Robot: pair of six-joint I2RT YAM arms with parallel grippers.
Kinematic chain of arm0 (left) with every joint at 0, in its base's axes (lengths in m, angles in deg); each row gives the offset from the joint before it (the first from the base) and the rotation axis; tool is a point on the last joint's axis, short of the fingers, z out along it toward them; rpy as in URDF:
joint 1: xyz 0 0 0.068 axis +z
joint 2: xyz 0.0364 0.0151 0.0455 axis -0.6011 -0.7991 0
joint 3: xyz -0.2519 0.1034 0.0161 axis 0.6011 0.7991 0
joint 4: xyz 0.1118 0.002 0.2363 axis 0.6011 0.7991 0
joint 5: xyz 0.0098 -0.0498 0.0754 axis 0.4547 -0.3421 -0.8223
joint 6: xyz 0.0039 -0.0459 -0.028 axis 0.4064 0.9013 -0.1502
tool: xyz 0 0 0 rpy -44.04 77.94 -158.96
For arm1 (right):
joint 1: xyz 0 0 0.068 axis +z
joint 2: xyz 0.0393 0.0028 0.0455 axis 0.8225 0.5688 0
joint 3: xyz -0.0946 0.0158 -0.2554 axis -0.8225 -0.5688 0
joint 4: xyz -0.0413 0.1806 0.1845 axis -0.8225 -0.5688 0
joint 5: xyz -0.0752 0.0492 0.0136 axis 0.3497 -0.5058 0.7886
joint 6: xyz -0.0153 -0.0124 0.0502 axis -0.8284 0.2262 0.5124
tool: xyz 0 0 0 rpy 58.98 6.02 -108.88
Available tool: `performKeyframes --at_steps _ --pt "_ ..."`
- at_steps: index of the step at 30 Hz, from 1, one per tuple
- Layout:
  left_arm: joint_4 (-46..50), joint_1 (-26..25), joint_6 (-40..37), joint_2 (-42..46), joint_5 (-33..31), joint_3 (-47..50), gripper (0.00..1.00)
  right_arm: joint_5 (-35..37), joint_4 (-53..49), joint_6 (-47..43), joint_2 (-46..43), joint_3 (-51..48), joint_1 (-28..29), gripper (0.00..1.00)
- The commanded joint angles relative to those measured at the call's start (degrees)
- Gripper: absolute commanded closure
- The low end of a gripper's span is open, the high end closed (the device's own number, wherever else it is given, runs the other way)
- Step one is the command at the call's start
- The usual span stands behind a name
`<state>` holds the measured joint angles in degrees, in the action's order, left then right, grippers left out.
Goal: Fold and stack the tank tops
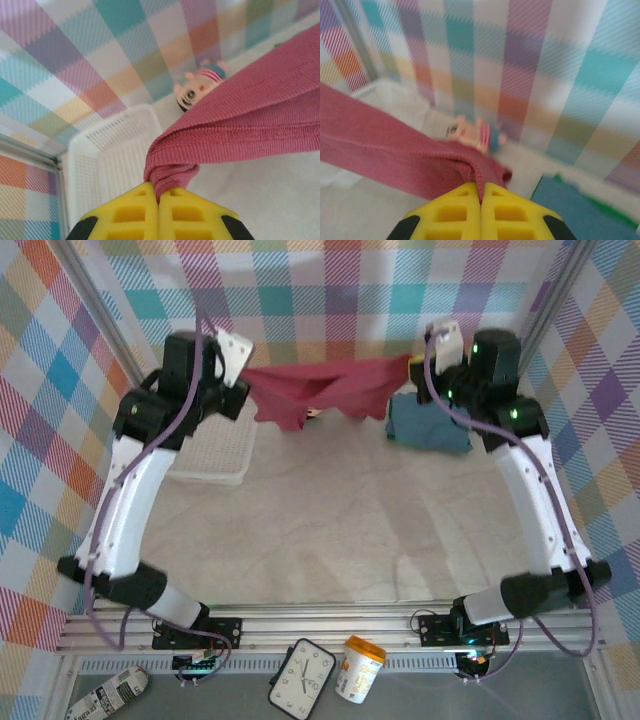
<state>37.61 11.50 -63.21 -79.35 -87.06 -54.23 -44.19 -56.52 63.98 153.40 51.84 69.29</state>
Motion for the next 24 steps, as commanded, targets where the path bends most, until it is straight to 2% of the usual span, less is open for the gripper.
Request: performKeyframes --at_steps 1,5,8,10,12,15,24 --pt "0.98 -1.25 3.0 8.54 6.34 17.34 1.0 -3.09 -2.86 -0.7 -6.23 -12.99 0.1 1.0" --pt "-3.52 -5.21 11.03 17.52 10.11 39.64 1.0 -2.77 -7.08 -2.17 -11.11 -28.76 0.68 1.0" --pt "-6.74 -12.16 18.44 20.76 9.67 50.54 1.0 0.31 -9.04 -5.31 -11.74 -35.11 0.87 1.0" --pt "-8.38 -16.52 23.62 20.81 9.77 55.27 1.0 5.4 -6.35 -5.42 -12.79 -39.11 1.44 1.0" --pt "-9.34 -20.51 28.16 20.99 9.43 58.49 1.0 8.45 -8.28 -7.02 -12.81 -40.51 1.58 1.0" --pt "-11.53 -25.0 32.78 23.02 8.74 62.63 1.0 9.97 -7.75 -6.74 -17.68 -45.72 1.78 1.0" --pt "-14.98 -34.92 39.32 18.78 11.09 65.94 0.98 5.63 -18.38 -21.48 -33.47 -58.23 2.99 1.0"
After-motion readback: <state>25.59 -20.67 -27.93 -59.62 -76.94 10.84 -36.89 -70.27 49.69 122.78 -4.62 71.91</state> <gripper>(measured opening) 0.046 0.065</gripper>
